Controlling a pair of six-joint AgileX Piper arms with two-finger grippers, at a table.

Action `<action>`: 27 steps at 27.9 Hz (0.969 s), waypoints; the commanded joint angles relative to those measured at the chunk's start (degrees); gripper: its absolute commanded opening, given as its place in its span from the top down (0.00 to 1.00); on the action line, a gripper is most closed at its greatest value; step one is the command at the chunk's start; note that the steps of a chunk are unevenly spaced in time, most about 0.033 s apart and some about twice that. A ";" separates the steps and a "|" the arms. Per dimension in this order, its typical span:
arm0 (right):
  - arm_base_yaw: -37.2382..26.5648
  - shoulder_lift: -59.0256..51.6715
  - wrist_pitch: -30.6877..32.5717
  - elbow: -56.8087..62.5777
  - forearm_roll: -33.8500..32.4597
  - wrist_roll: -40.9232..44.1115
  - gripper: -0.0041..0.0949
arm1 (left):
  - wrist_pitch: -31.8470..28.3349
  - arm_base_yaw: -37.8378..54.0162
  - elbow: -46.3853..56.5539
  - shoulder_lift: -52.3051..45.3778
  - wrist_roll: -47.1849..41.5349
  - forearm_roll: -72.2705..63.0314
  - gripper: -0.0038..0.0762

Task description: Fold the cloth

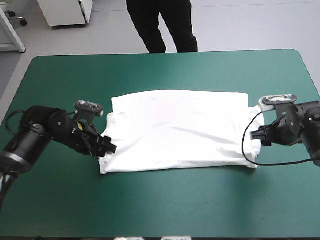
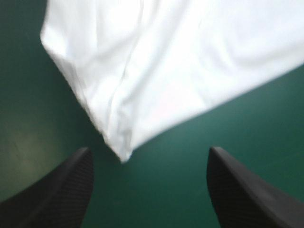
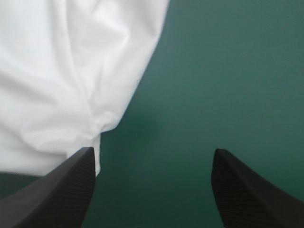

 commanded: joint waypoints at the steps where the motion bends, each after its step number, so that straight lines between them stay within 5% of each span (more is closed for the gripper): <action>1: -0.45 -2.12 -0.52 -6.40 -6.54 4.25 0.29 | -4.56 -0.29 -10.53 -2.94 -0.45 -0.97 0.33; 10: -0.45 4.11 -4.07 -11.12 -6.42 7.15 0.29 | -12.64 -0.29 -22.98 -2.19 -0.09 0.52 0.33; 23: -1.02 20.93 -8.79 -11.20 -6.10 7.16 0.29 | -8.41 -0.29 -23.40 -2.30 -0.09 0.44 0.33; 27: -5.16 24.48 -10.92 -11.20 -1.33 5.51 0.29 | -7.48 -0.29 -23.40 -2.30 -0.32 0.39 0.33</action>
